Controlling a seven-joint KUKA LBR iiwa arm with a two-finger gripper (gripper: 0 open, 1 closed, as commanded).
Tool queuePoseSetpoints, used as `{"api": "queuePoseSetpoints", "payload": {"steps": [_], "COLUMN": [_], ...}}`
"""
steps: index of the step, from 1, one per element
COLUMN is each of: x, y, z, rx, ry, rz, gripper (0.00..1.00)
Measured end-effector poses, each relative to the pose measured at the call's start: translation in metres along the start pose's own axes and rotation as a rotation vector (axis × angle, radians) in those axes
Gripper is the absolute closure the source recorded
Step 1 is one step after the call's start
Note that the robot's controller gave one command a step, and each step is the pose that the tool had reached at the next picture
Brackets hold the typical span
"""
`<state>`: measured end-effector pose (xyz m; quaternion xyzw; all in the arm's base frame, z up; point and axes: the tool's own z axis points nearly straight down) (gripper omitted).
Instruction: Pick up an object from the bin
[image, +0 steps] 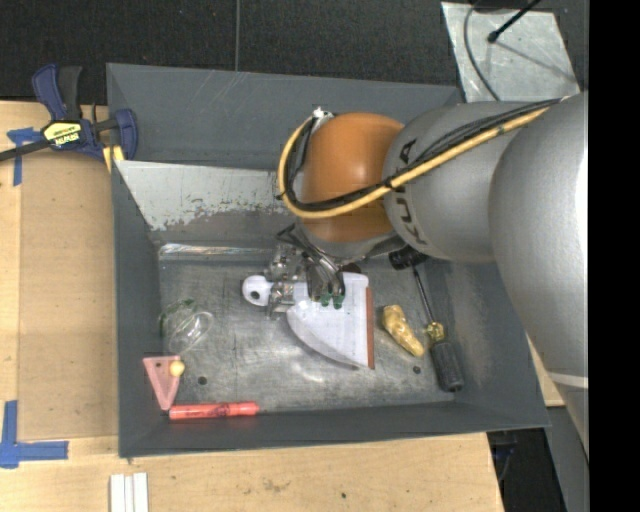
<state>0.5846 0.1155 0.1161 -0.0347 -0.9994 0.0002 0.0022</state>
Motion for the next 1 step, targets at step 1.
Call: {"api": "queuePoseSetpoints", "payload": {"steps": [1], "x": [-0.0097], "y": [0.0084], "z": [-0.1027], "rx": [-0.001], "ry": [-0.007], "rz": [0.010], "gripper": [1.00]}}
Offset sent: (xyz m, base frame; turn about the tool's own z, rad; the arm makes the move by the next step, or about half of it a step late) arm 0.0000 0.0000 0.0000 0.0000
